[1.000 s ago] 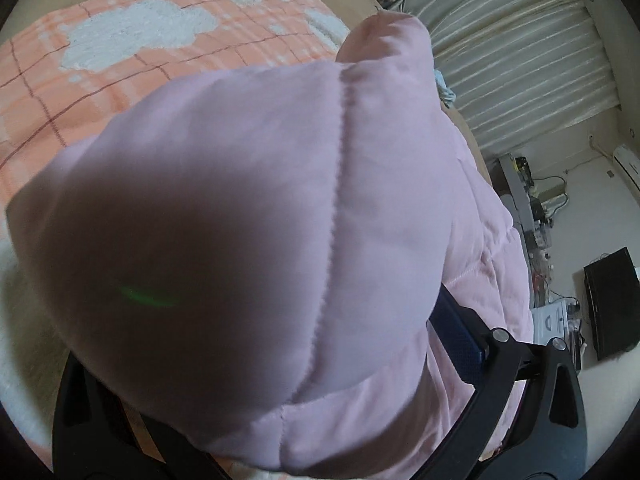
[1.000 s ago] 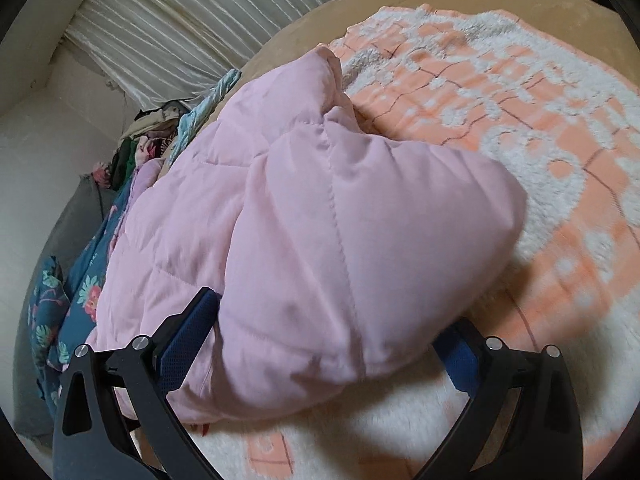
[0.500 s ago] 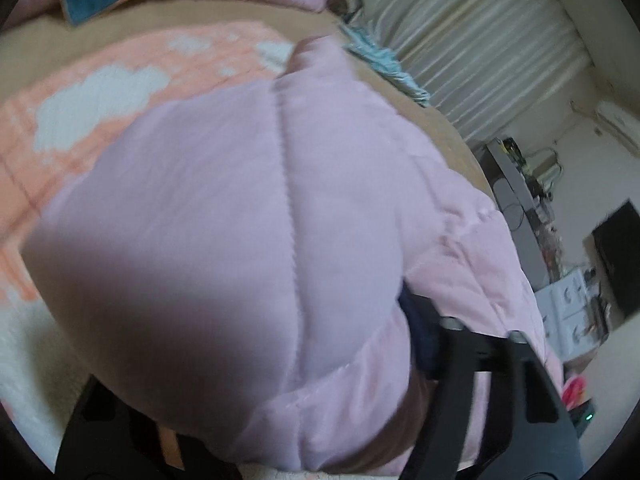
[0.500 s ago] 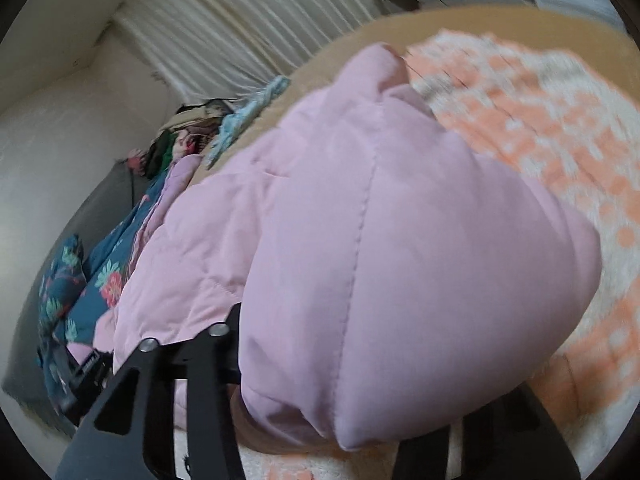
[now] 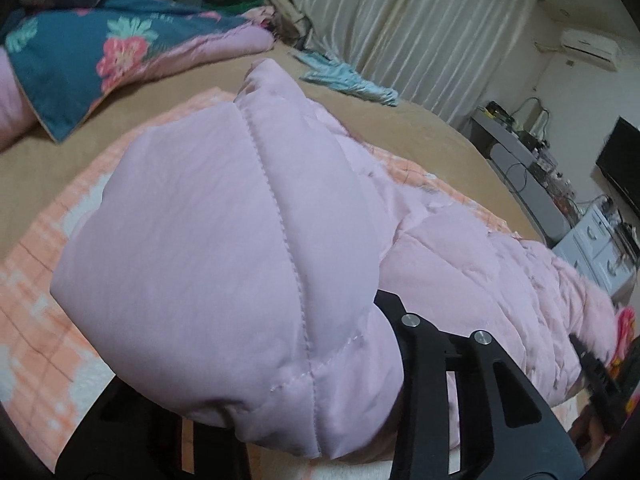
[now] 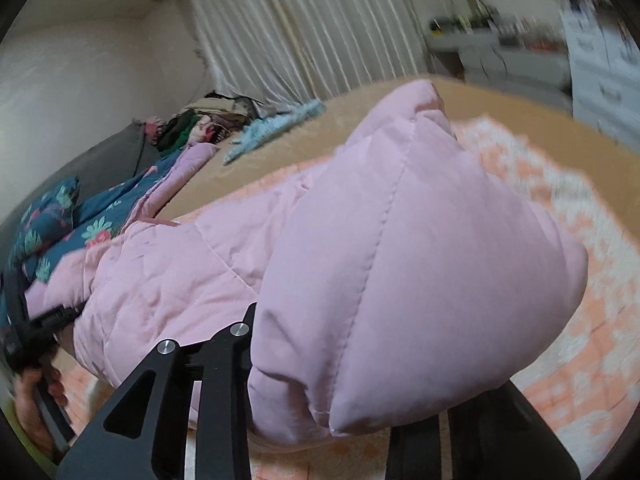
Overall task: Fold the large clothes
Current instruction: 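Fold the held jacket half over the other half with both tools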
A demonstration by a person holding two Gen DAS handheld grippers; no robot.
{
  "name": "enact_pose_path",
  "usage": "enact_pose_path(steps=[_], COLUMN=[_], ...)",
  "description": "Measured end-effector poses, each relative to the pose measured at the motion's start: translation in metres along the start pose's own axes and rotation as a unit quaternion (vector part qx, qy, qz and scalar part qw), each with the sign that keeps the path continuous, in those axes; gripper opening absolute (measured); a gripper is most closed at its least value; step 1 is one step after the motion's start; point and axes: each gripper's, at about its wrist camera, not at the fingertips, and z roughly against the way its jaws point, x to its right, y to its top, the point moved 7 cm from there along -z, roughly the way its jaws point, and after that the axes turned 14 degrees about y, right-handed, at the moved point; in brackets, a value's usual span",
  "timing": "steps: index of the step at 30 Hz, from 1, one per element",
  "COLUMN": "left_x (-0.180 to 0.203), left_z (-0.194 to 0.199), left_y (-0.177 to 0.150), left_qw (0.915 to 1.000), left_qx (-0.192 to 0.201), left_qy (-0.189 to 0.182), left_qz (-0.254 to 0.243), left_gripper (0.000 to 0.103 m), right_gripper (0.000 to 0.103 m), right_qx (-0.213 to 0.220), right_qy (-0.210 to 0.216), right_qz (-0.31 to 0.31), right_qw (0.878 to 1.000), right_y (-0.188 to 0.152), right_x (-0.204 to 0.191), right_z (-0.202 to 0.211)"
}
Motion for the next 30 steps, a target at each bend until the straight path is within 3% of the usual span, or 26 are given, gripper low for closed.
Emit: enact_pose_path(steps=[5,11,30], left_x=[-0.001,-0.011,-0.041], left_z=[0.026,0.052,0.087], left_y=[0.006,-0.003,-0.035], left_qw=[0.9996,0.9990,0.9975], left_qx=[0.019,0.021,0.012], left_qy=[-0.003,-0.007,-0.013], left_qz=[-0.021,-0.038,-0.069], left_gripper=[0.028,0.028,0.028], right_gripper=[0.027,0.027,0.027], right_qx=[0.018,0.016,0.006], right_qy=[0.002,-0.001,-0.020], right_qz=[0.067,0.093,0.054], right_qw=[0.998,0.996,0.998], right_y=[0.001,-0.013,-0.065], right_x=[-0.040,-0.057,-0.067], right_z=[0.025,0.051,0.112])
